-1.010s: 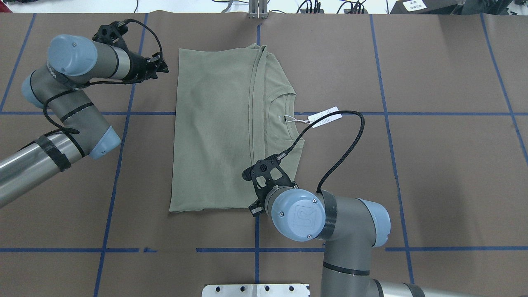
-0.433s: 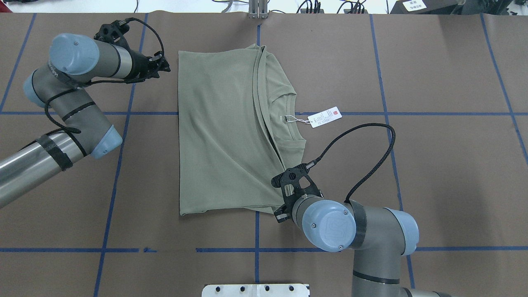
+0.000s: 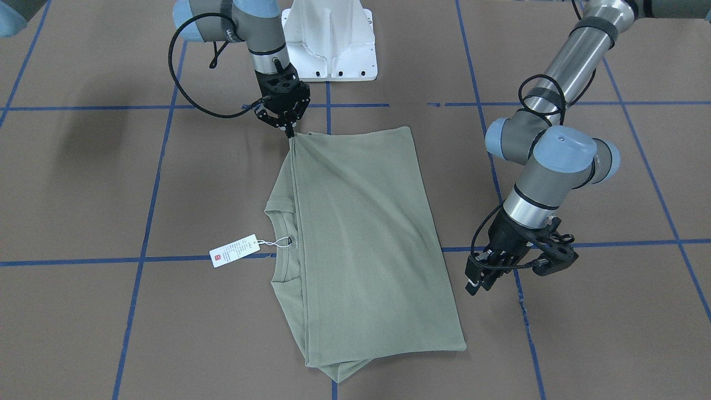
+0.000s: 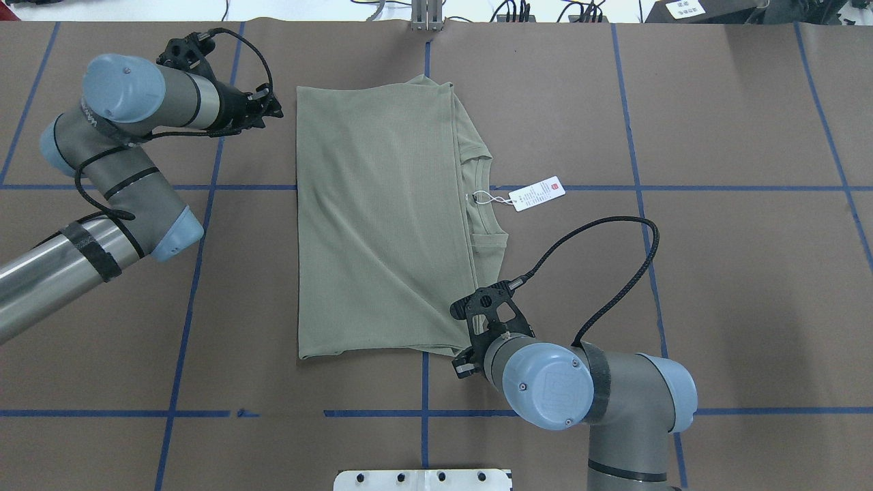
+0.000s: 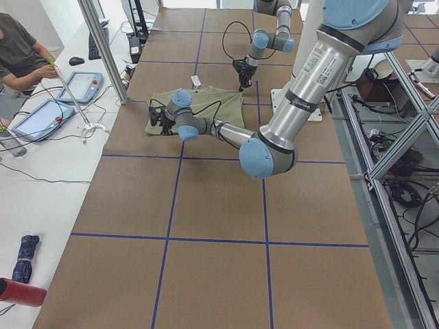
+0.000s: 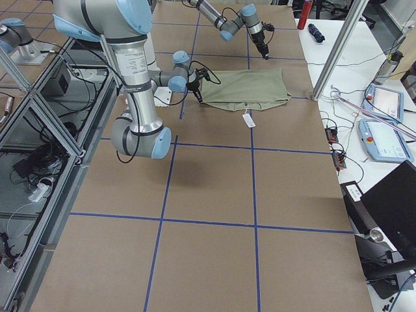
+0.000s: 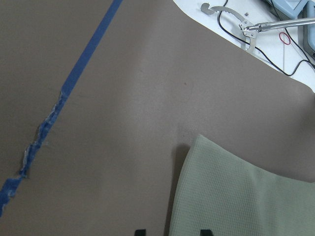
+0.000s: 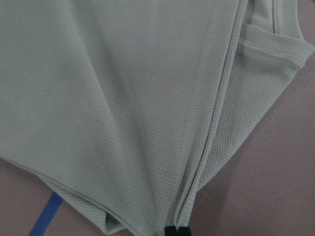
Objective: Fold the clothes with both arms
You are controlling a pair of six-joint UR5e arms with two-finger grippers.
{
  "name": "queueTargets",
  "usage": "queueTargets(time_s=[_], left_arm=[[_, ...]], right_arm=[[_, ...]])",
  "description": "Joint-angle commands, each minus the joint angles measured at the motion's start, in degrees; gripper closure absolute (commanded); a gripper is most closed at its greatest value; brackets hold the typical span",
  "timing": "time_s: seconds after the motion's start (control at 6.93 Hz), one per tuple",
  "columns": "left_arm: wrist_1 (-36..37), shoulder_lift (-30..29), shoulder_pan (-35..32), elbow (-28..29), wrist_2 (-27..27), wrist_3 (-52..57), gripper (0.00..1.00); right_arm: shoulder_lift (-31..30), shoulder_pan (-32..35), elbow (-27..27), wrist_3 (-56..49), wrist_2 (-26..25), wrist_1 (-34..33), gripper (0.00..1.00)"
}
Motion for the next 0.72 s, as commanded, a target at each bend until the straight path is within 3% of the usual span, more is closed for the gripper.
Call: queueTargets(time_s=[0.0, 0.14, 0.43, 0.58], left_arm=[[0.03, 0.05, 0.0, 0.08, 0.0, 0.0, 0.53], [0.03, 0.05, 0.0, 0.08, 0.0, 0.0, 0.53], [0.03, 0.05, 0.09, 0.08, 0.0, 0.0, 0.53], [-0.06, -0.04, 0.09, 0.08, 0.0, 0.0, 0.53]], right_arm=[[0.14, 0.2, 1.34, 0.03, 0.87, -0.25, 0.56], [0.14, 0.9, 1.35, -0.05, 0.96, -0.25, 0.36], [0.23, 1.87, 1.35, 0.56, 1.23, -0.16, 0.27], [0.32, 2.48, 1.35, 6.39, 1.58, 0.01, 0.27]])
